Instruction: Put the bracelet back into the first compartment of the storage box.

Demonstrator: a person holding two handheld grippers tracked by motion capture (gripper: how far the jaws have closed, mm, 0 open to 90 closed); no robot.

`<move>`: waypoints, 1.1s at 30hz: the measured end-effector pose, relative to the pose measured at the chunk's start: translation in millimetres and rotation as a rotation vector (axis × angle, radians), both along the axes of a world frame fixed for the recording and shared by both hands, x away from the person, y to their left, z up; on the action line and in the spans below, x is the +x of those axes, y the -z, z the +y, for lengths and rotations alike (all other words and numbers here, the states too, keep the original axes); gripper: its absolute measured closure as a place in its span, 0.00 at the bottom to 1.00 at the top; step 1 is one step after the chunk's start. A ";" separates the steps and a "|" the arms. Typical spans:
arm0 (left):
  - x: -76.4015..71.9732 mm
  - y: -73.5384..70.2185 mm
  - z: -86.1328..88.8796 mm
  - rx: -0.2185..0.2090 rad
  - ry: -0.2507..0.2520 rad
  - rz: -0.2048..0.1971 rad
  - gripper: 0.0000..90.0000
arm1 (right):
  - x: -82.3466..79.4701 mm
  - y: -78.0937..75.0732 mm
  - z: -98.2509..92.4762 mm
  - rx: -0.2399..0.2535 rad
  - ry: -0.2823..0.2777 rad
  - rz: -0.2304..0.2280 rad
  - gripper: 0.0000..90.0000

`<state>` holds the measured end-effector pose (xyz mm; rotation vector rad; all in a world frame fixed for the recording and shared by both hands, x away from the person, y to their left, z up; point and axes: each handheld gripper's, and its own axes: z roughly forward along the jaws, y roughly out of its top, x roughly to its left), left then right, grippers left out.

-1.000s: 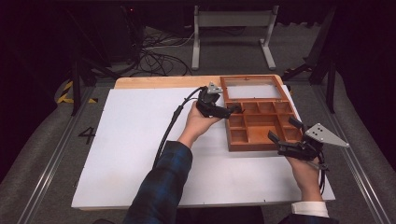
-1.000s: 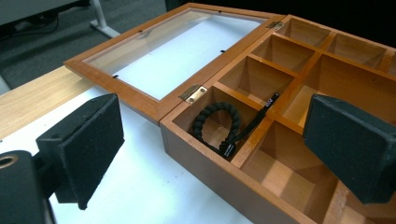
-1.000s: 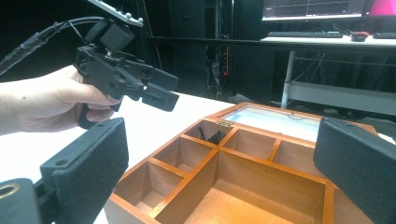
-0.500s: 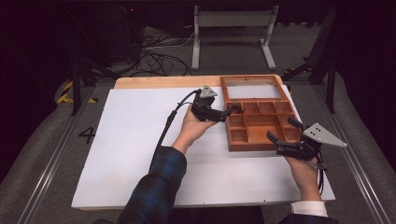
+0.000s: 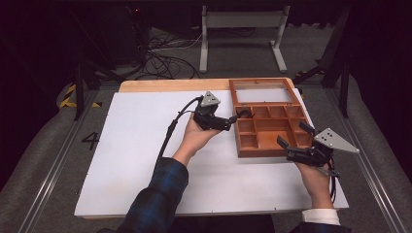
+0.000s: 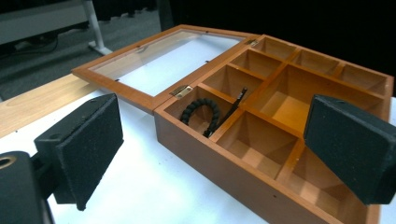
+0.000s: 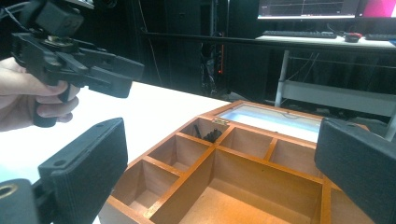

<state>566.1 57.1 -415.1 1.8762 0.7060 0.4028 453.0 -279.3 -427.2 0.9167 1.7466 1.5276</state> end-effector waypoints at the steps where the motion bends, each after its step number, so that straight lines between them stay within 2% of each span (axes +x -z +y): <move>1: -1.6 -0.7 0.9 -0.003 0.005 -0.007 0.06 | 0.2 0.1 0.3 0.001 -0.001 0.001 0.04; 6: -9.0 -3.2 5.9 -0.022 0.008 -0.020 0.06 | 0.7 0.7 0.4 -0.004 0.004 0.008 0.04; 13: -13.8 -2.0 16.7 -0.021 -0.002 -0.032 0.06 | 0.7 1.0 0.9 -0.001 0.004 0.007 0.03; 21: -22.8 1.3 29.0 -0.066 -0.013 -0.035 0.06 | 1.6 2.0 1.5 -0.002 -0.001 0.011 0.03; 26: -27.7 0.8 35.1 -0.072 -0.015 -0.051 0.06 | 1.7 2.2 2.1 -0.002 -0.004 0.009 0.03; 33: -35.9 5.0 42.9 -0.086 -0.020 -0.051 0.06 | 1.8 2.3 2.2 0.001 -0.006 0.008 0.03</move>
